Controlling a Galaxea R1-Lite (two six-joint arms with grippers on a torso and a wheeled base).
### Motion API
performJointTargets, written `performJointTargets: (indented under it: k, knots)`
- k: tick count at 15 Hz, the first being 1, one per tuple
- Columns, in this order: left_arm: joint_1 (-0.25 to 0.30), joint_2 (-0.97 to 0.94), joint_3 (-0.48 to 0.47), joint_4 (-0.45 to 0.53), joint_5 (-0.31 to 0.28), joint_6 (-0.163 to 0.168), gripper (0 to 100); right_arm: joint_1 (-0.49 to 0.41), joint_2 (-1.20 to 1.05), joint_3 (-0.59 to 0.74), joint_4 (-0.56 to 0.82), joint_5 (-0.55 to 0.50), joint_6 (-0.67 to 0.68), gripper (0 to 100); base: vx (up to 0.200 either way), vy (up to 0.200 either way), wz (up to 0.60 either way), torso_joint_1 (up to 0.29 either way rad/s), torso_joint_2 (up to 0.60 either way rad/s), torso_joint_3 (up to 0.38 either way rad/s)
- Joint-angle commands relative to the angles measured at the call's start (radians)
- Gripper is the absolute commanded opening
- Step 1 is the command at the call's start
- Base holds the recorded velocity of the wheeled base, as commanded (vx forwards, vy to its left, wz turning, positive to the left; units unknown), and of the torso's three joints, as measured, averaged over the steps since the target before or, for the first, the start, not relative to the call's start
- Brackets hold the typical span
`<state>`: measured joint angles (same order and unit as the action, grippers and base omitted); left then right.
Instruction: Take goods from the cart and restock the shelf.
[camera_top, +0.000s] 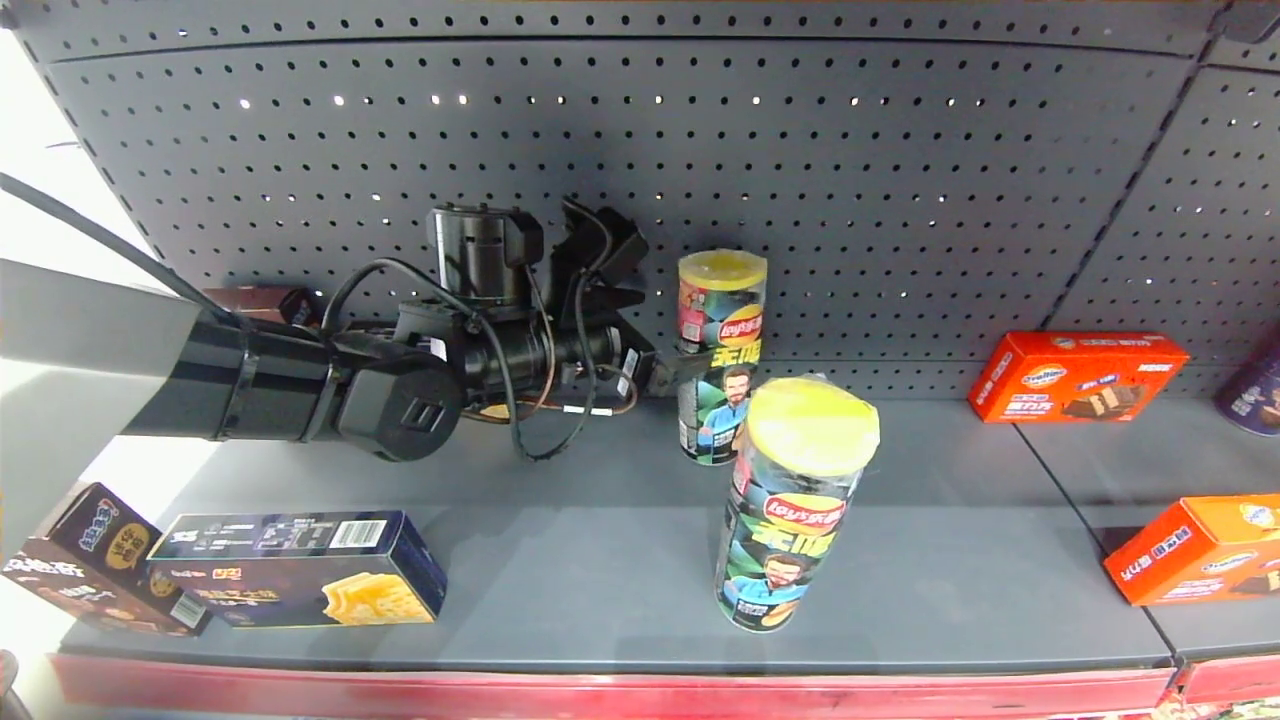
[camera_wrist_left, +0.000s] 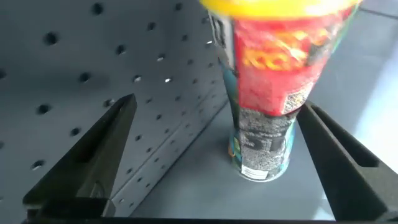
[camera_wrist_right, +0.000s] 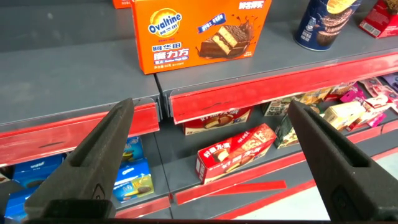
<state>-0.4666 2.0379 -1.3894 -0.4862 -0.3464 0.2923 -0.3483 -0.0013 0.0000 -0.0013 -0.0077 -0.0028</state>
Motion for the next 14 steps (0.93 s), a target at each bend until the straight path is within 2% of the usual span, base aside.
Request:
performJointTargets:
  k: [1,6,8,10,13,14]
  knots:
    - [0.0,-0.001,0.0,0.0,0.026,-0.001,100,0.0,0.001,0.0,0.0,0.0,0.0,100,0.0,0.0,0.0,0.0,0.0,0.0]
    - [0.0,-0.007,0.021,-0.011,0.033,0.004,100,0.0,0.001,0.0,0.0,0.0,0.0,100,0.0,0.0,0.0,0.0,0.0,0.0]
    - [0.0,-0.034,0.076,-0.043,0.033,0.002,100,0.0,0.001,0.0,0.0,0.0,0.0,100,0.0,0.0,0.0,0.0,0.0,0.0]
    - [-0.003,-0.097,0.171,-0.049,0.037,-0.005,100,0.0,0.001,0.0,0.0,0.0,0.0,100,0.0,0.0,0.0,0.0,0.0,0.0]
    - [-0.004,-0.171,0.268,-0.078,0.127,-0.012,100,0.0,0.001,0.0,0.0,0.0,0.0,100,0.0,0.0,0.0,0.0,0.0,0.0]
    - [0.0,-0.174,0.286,-0.089,0.158,-0.002,100,0.0,0.001,0.0,0.0,0.0,0.0,100,0.0,0.0,0.0,0.0,0.0,0.0]
